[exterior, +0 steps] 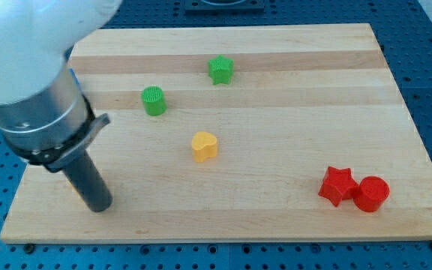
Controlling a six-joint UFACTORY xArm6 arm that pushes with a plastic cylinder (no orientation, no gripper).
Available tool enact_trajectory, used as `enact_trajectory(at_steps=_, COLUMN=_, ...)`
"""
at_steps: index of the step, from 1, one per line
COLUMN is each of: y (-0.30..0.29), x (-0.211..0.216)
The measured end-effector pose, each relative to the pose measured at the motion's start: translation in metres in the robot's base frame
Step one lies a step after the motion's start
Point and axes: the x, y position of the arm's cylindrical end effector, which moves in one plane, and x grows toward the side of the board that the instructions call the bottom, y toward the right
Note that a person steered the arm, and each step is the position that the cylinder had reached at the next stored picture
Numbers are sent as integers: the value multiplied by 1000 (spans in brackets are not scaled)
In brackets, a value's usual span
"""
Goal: Push the yellow heart close to the yellow hexagon
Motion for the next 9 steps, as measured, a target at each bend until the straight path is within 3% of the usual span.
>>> enact_trajectory(at_steps=1, y=48, x=-22)
enact_trajectory(at_steps=3, y=-8, x=-36)
enact_trajectory(at_steps=4, y=45, x=-35)
enact_trajectory(at_steps=5, y=150, x=-35)
enact_trajectory(at_steps=6, y=179, x=-67)
enact_trajectory(at_steps=7, y=160, x=-94)
enact_trajectory(at_steps=8, y=92, x=-62)
enact_trajectory(at_steps=9, y=69, x=-52)
